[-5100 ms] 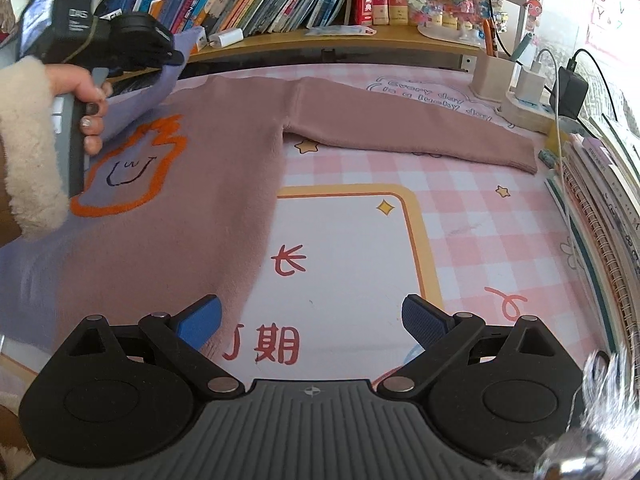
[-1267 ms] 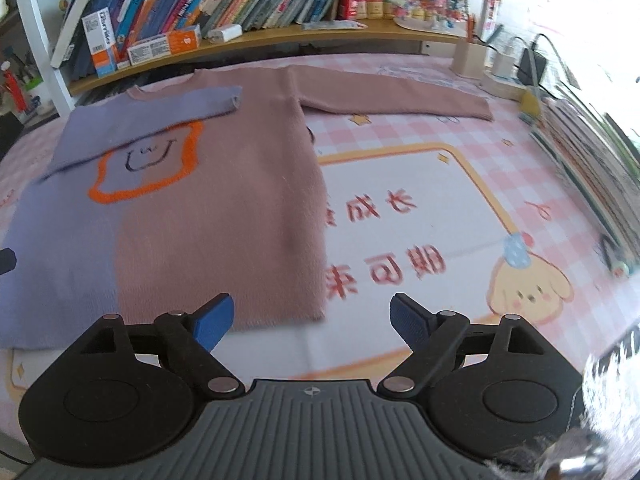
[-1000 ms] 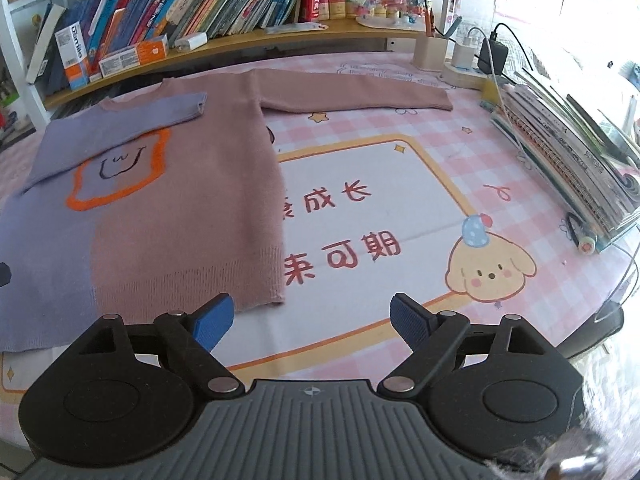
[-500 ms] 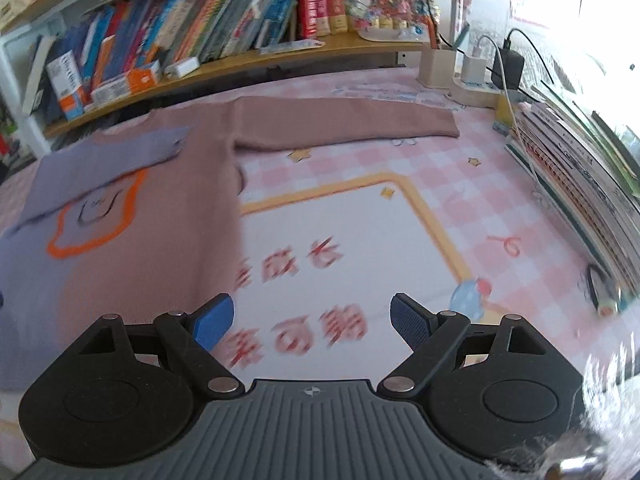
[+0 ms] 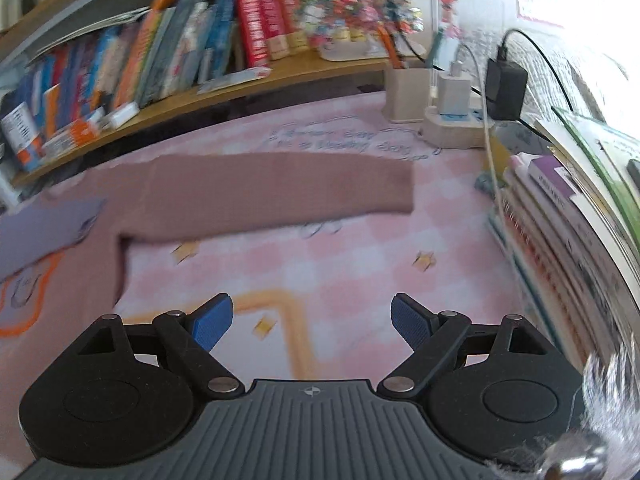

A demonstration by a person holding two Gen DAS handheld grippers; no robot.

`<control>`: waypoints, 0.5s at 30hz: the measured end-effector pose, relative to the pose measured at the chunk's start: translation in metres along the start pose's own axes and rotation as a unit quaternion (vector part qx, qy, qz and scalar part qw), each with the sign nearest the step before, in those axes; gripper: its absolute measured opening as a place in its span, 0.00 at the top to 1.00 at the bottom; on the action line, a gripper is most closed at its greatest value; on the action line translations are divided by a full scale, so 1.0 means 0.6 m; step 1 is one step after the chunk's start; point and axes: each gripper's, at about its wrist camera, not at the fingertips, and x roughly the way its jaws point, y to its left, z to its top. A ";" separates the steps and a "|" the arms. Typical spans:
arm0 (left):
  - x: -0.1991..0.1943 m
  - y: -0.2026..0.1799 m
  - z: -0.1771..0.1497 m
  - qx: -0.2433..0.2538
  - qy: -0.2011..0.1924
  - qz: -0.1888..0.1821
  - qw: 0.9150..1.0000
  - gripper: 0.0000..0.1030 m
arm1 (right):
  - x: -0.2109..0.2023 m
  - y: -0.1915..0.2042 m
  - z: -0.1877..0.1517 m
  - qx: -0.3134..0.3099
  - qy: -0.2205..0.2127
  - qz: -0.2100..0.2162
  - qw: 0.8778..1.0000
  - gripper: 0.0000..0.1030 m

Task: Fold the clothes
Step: 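Move the open right gripper to the pink sleeve cuff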

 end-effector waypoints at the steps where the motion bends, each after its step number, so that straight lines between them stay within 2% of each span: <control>1: -0.004 -0.001 -0.003 -0.002 0.002 0.009 1.000 0.12 | 0.012 -0.008 0.011 0.006 -0.005 -0.002 1.000 0.17; 5: -0.013 -0.002 -0.013 -0.013 0.016 0.037 0.999 0.11 | 0.046 -0.022 0.042 0.013 -0.021 0.002 1.000 0.19; 9: -0.021 -0.008 -0.022 -0.012 0.025 0.049 0.998 0.11 | 0.073 -0.035 0.061 0.038 -0.022 0.010 0.999 0.22; 15: -0.039 -0.004 -0.033 -0.016 0.028 0.069 0.997 0.11 | 0.100 -0.069 0.079 0.089 -0.029 0.009 0.996 0.41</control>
